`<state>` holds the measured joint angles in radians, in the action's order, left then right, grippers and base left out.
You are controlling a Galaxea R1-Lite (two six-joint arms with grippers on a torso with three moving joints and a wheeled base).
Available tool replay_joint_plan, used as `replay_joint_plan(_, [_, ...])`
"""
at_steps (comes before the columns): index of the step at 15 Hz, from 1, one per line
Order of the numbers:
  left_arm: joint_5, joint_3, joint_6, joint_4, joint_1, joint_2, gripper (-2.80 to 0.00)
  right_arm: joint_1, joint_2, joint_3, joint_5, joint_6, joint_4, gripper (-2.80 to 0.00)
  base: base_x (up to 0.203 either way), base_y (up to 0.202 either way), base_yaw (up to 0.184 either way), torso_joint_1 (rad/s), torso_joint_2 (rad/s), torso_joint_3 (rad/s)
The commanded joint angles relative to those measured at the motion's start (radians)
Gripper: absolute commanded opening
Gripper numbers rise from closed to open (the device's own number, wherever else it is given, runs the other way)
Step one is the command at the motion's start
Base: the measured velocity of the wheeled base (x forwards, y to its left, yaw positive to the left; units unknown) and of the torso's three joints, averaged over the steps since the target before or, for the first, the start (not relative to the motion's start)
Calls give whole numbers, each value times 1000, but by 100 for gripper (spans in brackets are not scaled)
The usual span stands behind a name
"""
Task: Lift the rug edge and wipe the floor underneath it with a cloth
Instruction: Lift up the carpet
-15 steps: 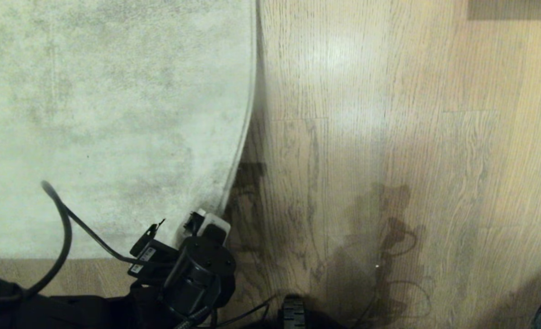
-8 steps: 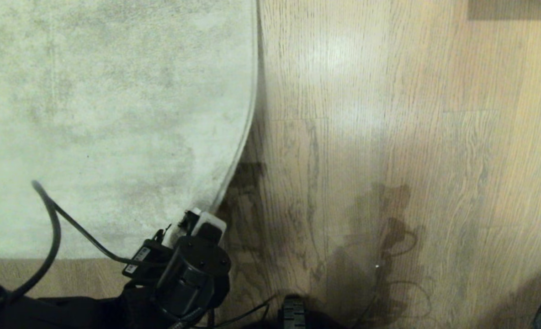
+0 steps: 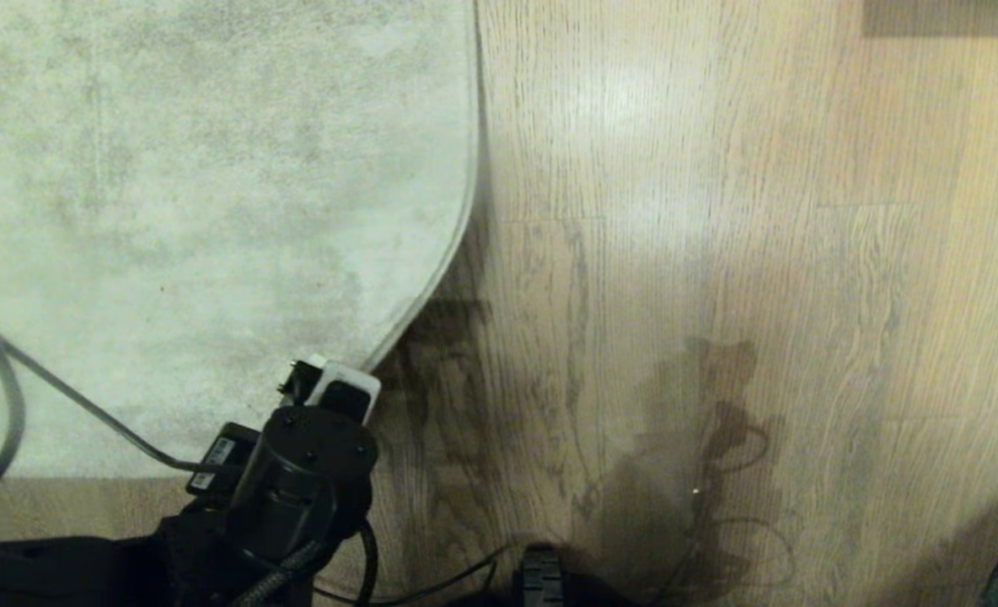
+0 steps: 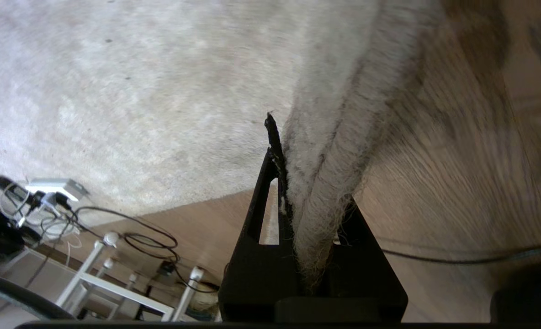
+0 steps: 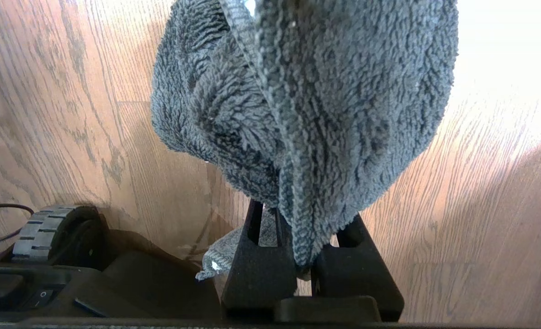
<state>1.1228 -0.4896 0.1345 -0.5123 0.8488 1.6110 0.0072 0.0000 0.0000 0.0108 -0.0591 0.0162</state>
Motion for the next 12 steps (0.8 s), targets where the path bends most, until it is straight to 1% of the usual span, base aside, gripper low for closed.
replay_joint_plan(1, [6, 0, 5, -2, -27, -76, -280, 0, 0, 0, 0, -1, 1, -280, 0, 0, 0, 0, 0, 0])
replay_joint_plan(6, [-3, 0, 5, -3, -81, -199, -280, 0, 0, 0, 0, -1, 0, -280, 0, 0, 0, 0, 0, 0])
replay_joint_plan(9, [-20, -1, 6, -5, -121, -231, -280, 0, 0, 0, 0, -1, 1, -280, 0, 0, 0, 0, 0, 0])
replay_joint_plan(12, [-20, -7, 8, -5, -132, -255, -280, 0, 0, 0, 0, -1, 0, -280, 0, 0, 0, 0, 0, 0])
